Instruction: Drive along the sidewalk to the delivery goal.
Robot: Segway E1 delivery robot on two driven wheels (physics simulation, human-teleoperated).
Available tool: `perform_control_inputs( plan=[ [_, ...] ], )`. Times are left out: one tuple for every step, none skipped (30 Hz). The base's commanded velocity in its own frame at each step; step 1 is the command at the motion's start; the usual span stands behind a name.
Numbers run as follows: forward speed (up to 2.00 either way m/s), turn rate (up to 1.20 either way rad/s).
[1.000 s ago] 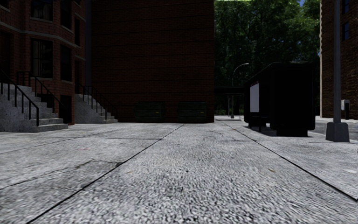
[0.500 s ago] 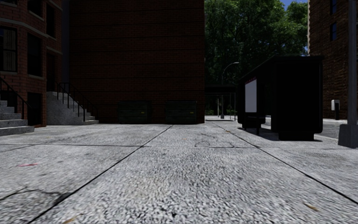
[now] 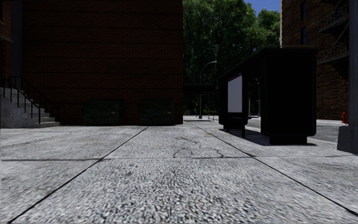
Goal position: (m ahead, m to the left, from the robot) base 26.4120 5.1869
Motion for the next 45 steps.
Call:
perform_control_inputs(
  plan=[
    [2.00,0.00],
    [2.00,0.00],
    [2.00,0.00],
    [2.00,0.00],
    [2.00,0.00],
    [2.00,0.00],
    [2.00,0.00],
    [2.00,0.00],
    [2.00,0.00],
    [2.00,0.00],
    [2.00,0.00],
    [2.00,0.00],
    [2.00,0.00],
    [2.00,0.00],
    [2.00,0.00],
    [2.00,0.00],
    [2.00,0.00],
    [2.00,0.00],
    [2.00,0.00],
    [2.00,0.00],
    [2.00,0.00],
    [2.00,0.00],
    [2.00,0.00],
    [2.00,-0.45],
    [2.00,-0.70],
    [2.00,-0.70],
    [2.00,-0.92],
    [2.00,-1.00],
    [2.00,-1.20],
    [2.00,-1.20],
    [2.00,-0.07],
    [2.00,0.00],
    [2.00,0.00],
    [2.00,0.00],
    [2.00,0.00],
    [2.00,0.00],
    [2.00,0.00],
    [2.00,0.00],
    [2.00,0.00],
    [2.00,0.00],
    [2.00,0.00],
    [2.00,0.00],
    [2.00,0.00],
    [2.00,0.00],
    [2.00,0.00]
  ],
)
